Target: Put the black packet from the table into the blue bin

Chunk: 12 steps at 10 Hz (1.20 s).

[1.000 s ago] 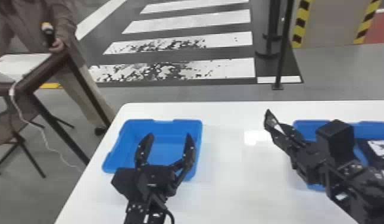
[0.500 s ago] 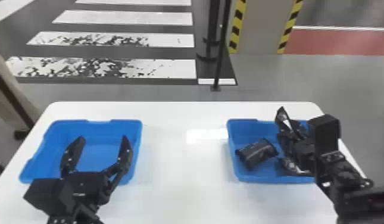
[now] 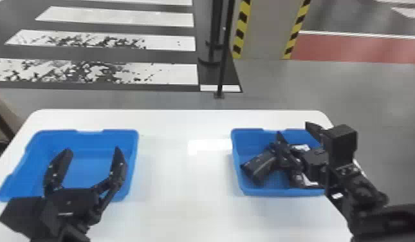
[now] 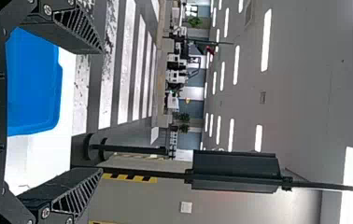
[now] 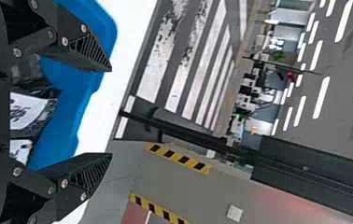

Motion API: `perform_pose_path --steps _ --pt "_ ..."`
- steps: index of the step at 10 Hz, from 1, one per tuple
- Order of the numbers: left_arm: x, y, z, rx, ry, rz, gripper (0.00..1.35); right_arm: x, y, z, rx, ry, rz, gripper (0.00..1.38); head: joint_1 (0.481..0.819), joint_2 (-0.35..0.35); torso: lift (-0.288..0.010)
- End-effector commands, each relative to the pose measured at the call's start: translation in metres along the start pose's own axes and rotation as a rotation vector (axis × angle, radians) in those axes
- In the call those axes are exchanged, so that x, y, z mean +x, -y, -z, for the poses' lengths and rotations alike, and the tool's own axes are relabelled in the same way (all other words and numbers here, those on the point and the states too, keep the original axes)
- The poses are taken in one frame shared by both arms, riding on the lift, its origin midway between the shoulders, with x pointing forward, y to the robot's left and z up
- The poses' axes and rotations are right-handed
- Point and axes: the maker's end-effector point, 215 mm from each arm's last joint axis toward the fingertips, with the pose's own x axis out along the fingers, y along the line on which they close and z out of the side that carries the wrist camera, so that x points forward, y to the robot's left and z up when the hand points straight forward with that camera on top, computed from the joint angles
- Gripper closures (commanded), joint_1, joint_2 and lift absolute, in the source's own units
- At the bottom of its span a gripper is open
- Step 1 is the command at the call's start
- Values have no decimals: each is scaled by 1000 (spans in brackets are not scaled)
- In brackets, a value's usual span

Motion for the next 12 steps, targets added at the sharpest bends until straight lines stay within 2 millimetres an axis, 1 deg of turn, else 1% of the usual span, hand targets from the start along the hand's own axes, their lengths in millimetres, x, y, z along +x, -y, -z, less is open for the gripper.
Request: perform_pose_path --steps 1,2,3,5,6,7,8,9,11,12 --pt "1 1 -1 -1 3 1 127 -20 -15 -30 33 97 -27 134 695 -64 -110" --pt "1 0 -2 0 6 -1 127 -37 -26 -47 59 172 -48 134 695 -47 -110" --pt "1 1 -4 0 11 -1 127 -52 -35 -57 110 230 -75 134 695 -38 -110" --pt "1 -1 -4 1 11 -5 127 -80 -59 -46 253 281 -161 136 695 -3 -110" --pt "-1 -4 -2 3 7 -8 127 -94 -66 -39 271 263 -169 136 695 4 -110" --pt "-1 -4 -3 5 10 -10 127 -103 -66 -37 274 256 -166 136 695 11 -110" --pt "-1 -2 -3 3 10 -7 127 -112 -55 -42 246 260 -139 136 695 17 -110" --pt "-2 -3 -3 4 10 -9 127 -124 -39 -40 240 248 -77 136 695 11 -110" --pt "-2 -5 -3 7 11 -12 127 -128 -21 -28 248 224 -15 136 695 -24 -110" --pt "-2 -5 -2 8 8 -12 127 -128 -21 -27 252 222 -13 136 695 -38 -110"
